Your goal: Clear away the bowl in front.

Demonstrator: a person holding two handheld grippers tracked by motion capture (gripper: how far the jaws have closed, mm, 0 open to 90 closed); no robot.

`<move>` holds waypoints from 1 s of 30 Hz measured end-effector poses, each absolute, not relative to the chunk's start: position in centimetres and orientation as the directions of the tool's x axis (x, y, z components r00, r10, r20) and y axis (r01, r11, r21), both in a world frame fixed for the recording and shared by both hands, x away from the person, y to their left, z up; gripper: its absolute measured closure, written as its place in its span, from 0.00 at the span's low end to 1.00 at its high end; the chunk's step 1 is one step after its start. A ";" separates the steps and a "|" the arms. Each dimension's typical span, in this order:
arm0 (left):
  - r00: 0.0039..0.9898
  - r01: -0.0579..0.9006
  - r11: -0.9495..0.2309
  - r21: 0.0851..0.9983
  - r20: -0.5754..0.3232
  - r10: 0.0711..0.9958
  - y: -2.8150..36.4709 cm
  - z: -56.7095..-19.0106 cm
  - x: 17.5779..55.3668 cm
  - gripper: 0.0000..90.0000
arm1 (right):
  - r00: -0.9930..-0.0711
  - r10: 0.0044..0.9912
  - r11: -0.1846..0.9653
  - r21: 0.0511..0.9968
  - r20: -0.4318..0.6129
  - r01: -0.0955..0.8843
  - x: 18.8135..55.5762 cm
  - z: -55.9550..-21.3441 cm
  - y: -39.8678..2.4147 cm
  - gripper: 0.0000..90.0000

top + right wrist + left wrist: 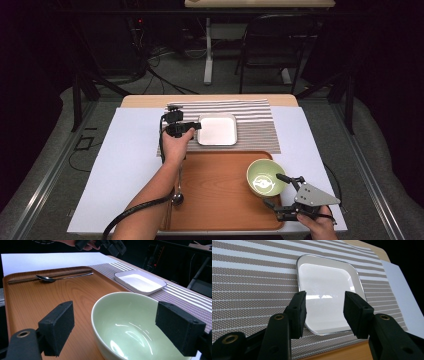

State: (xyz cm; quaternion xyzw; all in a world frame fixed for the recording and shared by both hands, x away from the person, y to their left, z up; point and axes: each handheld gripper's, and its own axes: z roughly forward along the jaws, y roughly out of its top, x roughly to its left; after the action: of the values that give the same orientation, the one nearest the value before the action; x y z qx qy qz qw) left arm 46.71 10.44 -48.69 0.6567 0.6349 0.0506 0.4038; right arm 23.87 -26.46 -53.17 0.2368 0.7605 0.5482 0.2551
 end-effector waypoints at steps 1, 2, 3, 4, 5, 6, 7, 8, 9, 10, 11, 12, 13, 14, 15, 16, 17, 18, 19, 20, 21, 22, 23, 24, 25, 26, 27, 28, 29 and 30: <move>0.181 0.792 0.136 0.595 -0.443 0.878 10.6 -48.7 46.9 0.59 | -0.758 0.640 0.287 0.955 -0.128 0.081 23.9 -53.2 -26.5 0.17; 0.174 0.791 0.141 0.595 -0.441 0.881 10.6 -48.7 47.0 0.59 | -0.758 0.640 0.287 0.955 -0.128 0.081 23.9 -53.2 -26.5 0.17; 0.168 0.791 0.144 0.595 -0.437 0.883 10.7 -48.8 47.1 0.59 | -0.758 0.639 0.287 0.955 -0.128 0.080 23.9 -53.2 -26.5 0.17; 0.158 0.790 0.150 0.594 -0.434 0.887 10.8 -48.8 47.3 0.59 | -0.758 0.639 0.287 0.955 -0.128 0.080 23.9 -53.2 -26.5 0.17; 0.152 0.789 0.153 0.595 -0.431 0.889 10.9 -48.9 47.4 0.59 | -0.758 0.639 0.287 0.955 -0.128 0.080 23.9 -53.2 -26.4 0.17; 0.147 0.790 0.155 0.593 -0.429 0.891 11.0 -49.0 47.6 0.58 | -0.758 0.639 0.287 0.955 -0.128 0.080 23.9 -53.2 -26.4 0.17; 0.142 0.791 0.158 0.592 -0.427 0.893 11.0 -49.1 47.8 0.58 | -0.758 0.639 0.286 0.955 -0.128 0.081 23.9 -53.2 -26.4 0.17; 0.137 0.791 0.162 0.590 -0.428 0.893 11.1 -49.1 47.9 0.58 | -0.758 0.639 0.286 0.955 -0.128 0.081 23.9 -53.2 -26.4 0.17; 0.131 0.792 0.167 0.588 -0.430 0.893 11.2 -49.2 48.1 0.57 | -0.758 0.639 0.286 0.955 -0.127 0.081 23.9 -53.2 -26.4 0.17; 0.124 0.791 0.170 0.588 -0.426 0.896 11.3 -49.2 48.2 0.57 | -0.758 0.639 0.286 0.955 -0.127 0.081 23.9 -53.2 -26.4 0.17; 0.119 0.790 0.172 0.588 -0.423 0.898 11.3 -49.3 48.3 0.57 | -0.759 0.639 0.287 0.955 -0.128 0.081 23.9 -53.2 -26.4 0.17; 0.113 0.791 0.174 0.586 -0.419 0.901 11.4 -49.3 48.4 0.57 | -0.759 0.639 0.287 0.955 -0.128 0.080 23.9 -53.2 -26.4 0.17; 0.104 0.791 0.179 0.585 -0.417 0.903 11.4 -49.4 48.6 0.57 | -0.759 0.639 0.287 0.955 -0.128 0.080 23.9 -53.2 -26.4 0.17; 0.100 0.792 0.180 0.583 -0.415 0.904 11.5 -49.5 48.8 0.57 | -0.759 0.639 0.286 0.955 -0.127 0.081 23.9 -53.2 -26.4 0.17; 0.097 0.792 0.182 0.582 -0.414 0.905 11.5 -49.5 48.9 0.57 | -0.759 0.639 0.286 0.955 -0.127 0.081 23.9 -53.2 -26.4 0.17; 0.092 0.795 0.182 0.578 -0.412 0.906 11.4 -49.6 49.0 0.57 | -0.759 0.639 0.286 0.955 -0.128 0.080 23.9 -53.2 -26.4 0.17; 0.091 0.798 0.181 0.575 -0.412 0.907 11.4 -49.6 49.1 0.59 | -0.759 0.638 0.286 0.955 -0.128 0.080 23.9 -53.2 -26.4 0.17; 0.088 0.799 0.183 0.572 -0.412 0.907 11.3 -49.7 49.2 0.59 | -0.759 0.638 0.286 0.955 -0.127 0.081 23.9 -53.2 -26.4 0.17; 0.087 0.802 0.182 0.569 -0.412 0.907 11.2 -49.8 49.3 0.60 | -0.759 0.639 0.285 0.955 -0.127 0.080 23.9 -53.2 -26.4 0.17; 0.085 0.804 0.181 0.567 -0.411 0.908 11.0 -49.9 49.4 0.61 | -0.759 0.639 0.285 0.955 -0.127 0.080 23.9 -53.2 -26.5 0.17; 0.087 0.806 0.174 0.565 -0.404 0.910 10.9 -49.9 49.5 0.61 | -0.759 0.639 0.286 0.955 -0.128 0.080 23.9 -53.2 -26.5 0.17; 0.087 0.808 0.171 0.564 -0.401 0.912 10.6 -50.0 49.6 0.62 | -0.759 0.638 0.285 0.955 -0.127 0.080 23.9 -53.2 -26.5 0.17; 0.088 0.810 0.168 0.562 -0.399 0.913 10.5 -50.1 49.7 0.63 | -0.759 0.638 0.284 0.955 -0.126 0.080 23.9 -53.2 -26.5 0.17; 0.090 0.813 0.166 0.558 -0.401 0.912 10.3 -50.2 49.8 0.64 | -0.760 0.638 0.284 0.955 -0.126 0.080 23.9 -53.2 -26.5 0.17; 0.093 0.816 0.161 0.555 -0.401 0.911 10.1 -50.2 49.9 0.64 | -0.760 0.638 0.284 0.955 -0.126 0.080 23.9 -53.2 -26.5 0.17; 0.099 0.819 0.151 0.553 -0.396 0.913 9.9 -50.3 50.0 0.65 | -0.760 0.638 0.284 0.955 -0.126 0.080 23.9 -53.2 -26.5 0.17; 0.102 0.820 0.146 0.553 -0.393 0.914 9.8 -50.3 50.1 0.66 | -0.760 0.637 0.284 0.956 -0.126 0.080 23.9 -53.2 -26.5 0.17; 0.109 0.824 0.135 0.550 -0.387 0.916 9.6 -50.3 50.2 0.67 | -0.761 0.637 0.284 0.956 -0.125 0.080 23.9 -53.2 -26.5 0.17; 0.117 0.826 0.122 0.550 -0.380 0.918 9.4 -50.3 50.3 0.68 | -0.761 0.637 0.283 0.956 -0.125 0.080 23.9 -53.2 -26.5 0.17; 0.121 0.829 0.116 0.547 -0.378 0.918 9.1 -50.3 50.5 0.69 | -0.761 0.638 0.281 0.956 -0.120 0.085 23.9 -53.2 -26.5 0.17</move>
State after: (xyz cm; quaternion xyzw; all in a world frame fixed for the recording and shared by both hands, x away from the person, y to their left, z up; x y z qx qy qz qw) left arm 50.49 9.13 -50.32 0.6617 0.6598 0.0636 0.3502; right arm 23.86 -26.48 -53.17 0.2378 0.7599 0.5503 0.2513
